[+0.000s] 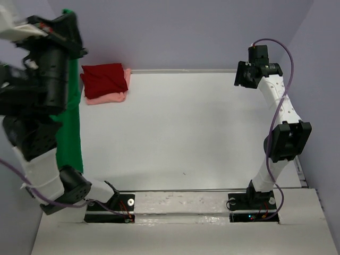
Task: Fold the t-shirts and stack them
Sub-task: Move the tshirt to the center of the board
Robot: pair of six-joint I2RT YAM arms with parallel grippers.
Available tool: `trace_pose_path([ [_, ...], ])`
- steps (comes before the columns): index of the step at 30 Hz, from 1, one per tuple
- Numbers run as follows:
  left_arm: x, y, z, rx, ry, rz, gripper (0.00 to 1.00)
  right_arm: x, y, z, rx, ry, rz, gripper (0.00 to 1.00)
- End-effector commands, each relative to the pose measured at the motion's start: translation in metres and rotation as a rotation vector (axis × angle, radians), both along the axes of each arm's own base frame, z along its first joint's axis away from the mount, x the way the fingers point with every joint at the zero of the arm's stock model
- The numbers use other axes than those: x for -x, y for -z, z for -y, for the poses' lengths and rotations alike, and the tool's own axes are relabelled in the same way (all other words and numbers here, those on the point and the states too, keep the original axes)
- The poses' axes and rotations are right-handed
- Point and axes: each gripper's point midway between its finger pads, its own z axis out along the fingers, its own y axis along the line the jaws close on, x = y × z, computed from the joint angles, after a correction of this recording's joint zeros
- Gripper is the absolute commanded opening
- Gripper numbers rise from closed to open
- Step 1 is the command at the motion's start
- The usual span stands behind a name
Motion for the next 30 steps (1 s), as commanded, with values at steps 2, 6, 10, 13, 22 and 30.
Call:
trace_pose_path([
  [2,-0.136,0.15,0.216,-0.272,0.313,-0.355,0.0,0.005,-0.059,0.012,0.027,0.074,0.159,0.54],
  [6,-0.172,0.263,0.307,-0.364,0.47,-0.566,0.0,0.012,-0.089,0.019,0.04,0.113,0.212,0.53],
  [10,-0.153,0.33,0.378,-0.443,0.605,-0.656,0.18,0.026,-0.127,0.032,0.081,0.16,0.271,0.52],
  [13,-0.14,0.348,0.386,-0.447,0.645,-0.695,0.91,0.033,-0.149,0.033,0.101,0.176,0.305,0.5],
  [22,-0.14,0.238,0.295,-0.306,0.452,-0.527,0.87,0.024,-0.135,0.012,0.118,0.143,0.265,0.0],
  [30,-0.164,0.278,0.201,-0.308,0.197,-0.684,0.72,0.018,-0.097,-0.007,0.067,0.051,0.206,0.0],
])
